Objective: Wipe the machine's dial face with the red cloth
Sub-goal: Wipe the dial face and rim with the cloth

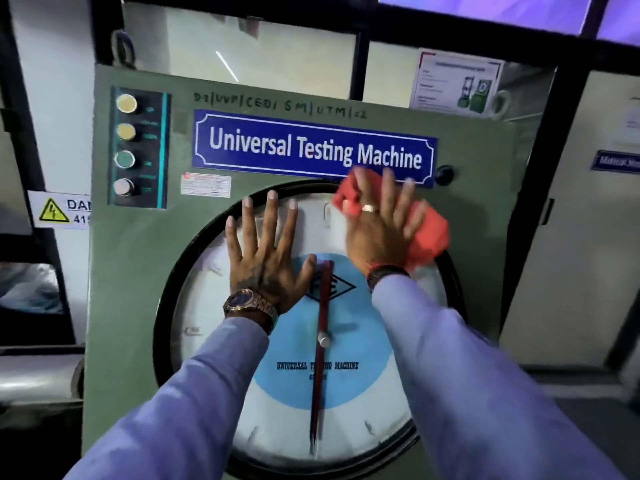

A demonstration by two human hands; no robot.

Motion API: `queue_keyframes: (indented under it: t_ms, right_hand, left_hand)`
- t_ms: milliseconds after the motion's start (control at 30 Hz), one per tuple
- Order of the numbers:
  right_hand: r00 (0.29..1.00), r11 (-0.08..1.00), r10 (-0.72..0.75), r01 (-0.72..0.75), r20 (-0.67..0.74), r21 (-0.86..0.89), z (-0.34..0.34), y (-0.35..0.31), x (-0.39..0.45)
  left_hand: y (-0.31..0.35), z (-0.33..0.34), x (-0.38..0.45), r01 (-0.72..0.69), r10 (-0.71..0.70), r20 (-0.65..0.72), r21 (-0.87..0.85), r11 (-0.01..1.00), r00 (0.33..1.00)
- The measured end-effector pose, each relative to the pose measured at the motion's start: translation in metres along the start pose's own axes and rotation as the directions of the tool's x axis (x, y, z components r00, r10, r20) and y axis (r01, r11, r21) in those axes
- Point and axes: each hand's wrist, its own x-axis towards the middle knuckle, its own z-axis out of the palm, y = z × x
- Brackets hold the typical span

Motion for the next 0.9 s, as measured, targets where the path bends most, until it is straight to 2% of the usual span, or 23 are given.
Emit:
queue_keyframes:
  t_ms: [67,133,200,300,367,433,500,600,667,767,833,900]
  right_hand:
    - [0.958,0.959,0.284,-0.284,-0.048,0.001,-0.005,0.028,-0.016]
    - [0.904,0.906,0.423,-0.424,-0.063,0.003,-0.007,0.041,-0.026]
    - [0.916,0.919,0.395,-0.395,-0.065,0.008,-0.005,0.032,-0.019]
    - [0.990,0.991,0.130,-0.131,-0.055,-0.021,-0.001,0.016,-0.006]
    - [0.996,0.997,0.076,-0.077,-0.049,-0.024,-0.002,0.030,-0.009]
    - [0.971,0.971,0.238,-0.238,-0.036,0.004,-0.007,0.053,-0.026]
    - [0.885,0.886,0.464,-0.464,-0.025,0.003,-0.011,0.076,-0.052]
    - [0.820,0.820,0.573,-0.573,-0.012,0.006,-0.013,0.081,-0.063]
    - [0.863,0.863,0.505,-0.505,-0.024,0.020,-0.012,0.063,-0.046]
    - [0.978,0.978,0.207,-0.206,-0.034,0.036,-0.006,0.024,-0.016]
    - [0.999,0.998,0.048,-0.047,-0.023,0.038,-0.003,0.009,-0.007]
    - [1.000,1.000,0.010,-0.010,0.009,0.021,-0.007,0.019,-0.013]
  left_hand:
    - [0.002,0.003,-0.001,0.007,-0.007,0.024,0.006,1.000,1.000]
    - [0.004,0.003,-0.001,0.024,-0.024,0.049,-0.001,1.000,0.999]
    - [0.007,0.004,0.002,0.005,-0.004,0.051,-0.009,1.000,0.999]
    - [0.019,0.007,0.007,-0.067,0.068,0.023,-0.005,0.998,0.997]
    - [0.030,0.011,0.010,-0.047,0.047,0.029,-0.013,0.999,0.998]
    - [0.031,0.013,0.011,-0.021,0.022,0.036,-0.021,1.000,0.999]
    - [0.029,0.016,0.010,-0.032,0.032,0.032,-0.010,0.999,0.999]
    - [0.029,0.021,0.009,-0.032,0.032,0.017,-0.003,0.999,0.999]
    - [0.032,0.021,0.009,-0.021,0.021,0.013,-0.013,1.000,1.000]
    - [0.032,0.019,0.009,-0.016,0.016,0.019,-0.023,1.000,1.000]
    - [0.031,0.016,0.009,-0.011,0.012,0.014,-0.019,1.000,1.000]
    - [0.028,0.013,0.009,-0.022,0.022,0.007,-0.024,0.999,1.000]
